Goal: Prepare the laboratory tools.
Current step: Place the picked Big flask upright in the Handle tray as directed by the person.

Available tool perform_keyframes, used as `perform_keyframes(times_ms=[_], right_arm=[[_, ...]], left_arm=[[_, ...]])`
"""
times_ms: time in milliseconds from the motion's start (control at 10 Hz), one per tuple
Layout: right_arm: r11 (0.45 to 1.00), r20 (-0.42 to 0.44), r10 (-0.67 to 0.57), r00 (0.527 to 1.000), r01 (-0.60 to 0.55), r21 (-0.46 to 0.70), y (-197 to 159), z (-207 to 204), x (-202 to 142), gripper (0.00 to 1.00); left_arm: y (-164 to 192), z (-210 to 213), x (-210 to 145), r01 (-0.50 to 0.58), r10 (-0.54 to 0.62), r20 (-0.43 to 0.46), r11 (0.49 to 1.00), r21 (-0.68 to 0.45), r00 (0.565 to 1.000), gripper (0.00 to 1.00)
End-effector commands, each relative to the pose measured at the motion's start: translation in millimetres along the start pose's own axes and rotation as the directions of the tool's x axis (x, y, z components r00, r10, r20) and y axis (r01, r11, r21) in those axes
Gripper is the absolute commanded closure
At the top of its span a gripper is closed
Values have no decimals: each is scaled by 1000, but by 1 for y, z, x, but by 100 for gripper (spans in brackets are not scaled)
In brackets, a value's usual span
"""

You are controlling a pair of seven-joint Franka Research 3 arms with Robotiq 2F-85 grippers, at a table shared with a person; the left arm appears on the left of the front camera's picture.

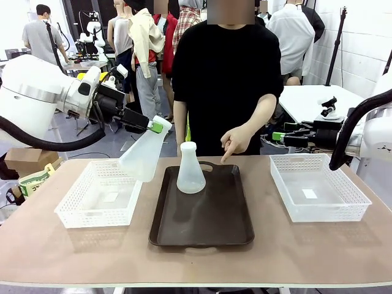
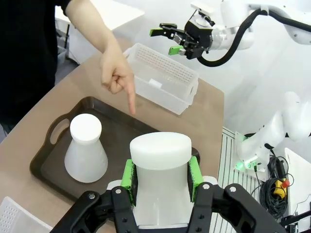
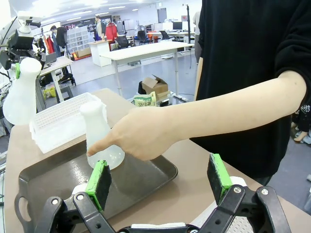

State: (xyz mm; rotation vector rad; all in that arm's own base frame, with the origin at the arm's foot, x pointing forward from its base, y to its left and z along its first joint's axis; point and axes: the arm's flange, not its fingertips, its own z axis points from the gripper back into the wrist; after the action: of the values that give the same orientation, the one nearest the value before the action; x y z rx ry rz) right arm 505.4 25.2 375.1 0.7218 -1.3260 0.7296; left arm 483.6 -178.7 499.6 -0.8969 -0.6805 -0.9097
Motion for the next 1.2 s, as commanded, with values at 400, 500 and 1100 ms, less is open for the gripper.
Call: perform_keyframes(times_ms=[400,500,1100], right_arm=[[1000,-16,-7,1000,7,2,0,-1,1,0],[1000,-16,-7,1000,7,2,0,-1,1,0],[1000,-16,-7,1000,7,2,0,-1,1,0]], left_arm=[[-9,-75,-41,297,-257,171,913,-278,951,100],[-13,-90,-46,384,-329,215,869,-312,920,100],[26,-150,-68,581,-410,433,701,-414,803,100]])
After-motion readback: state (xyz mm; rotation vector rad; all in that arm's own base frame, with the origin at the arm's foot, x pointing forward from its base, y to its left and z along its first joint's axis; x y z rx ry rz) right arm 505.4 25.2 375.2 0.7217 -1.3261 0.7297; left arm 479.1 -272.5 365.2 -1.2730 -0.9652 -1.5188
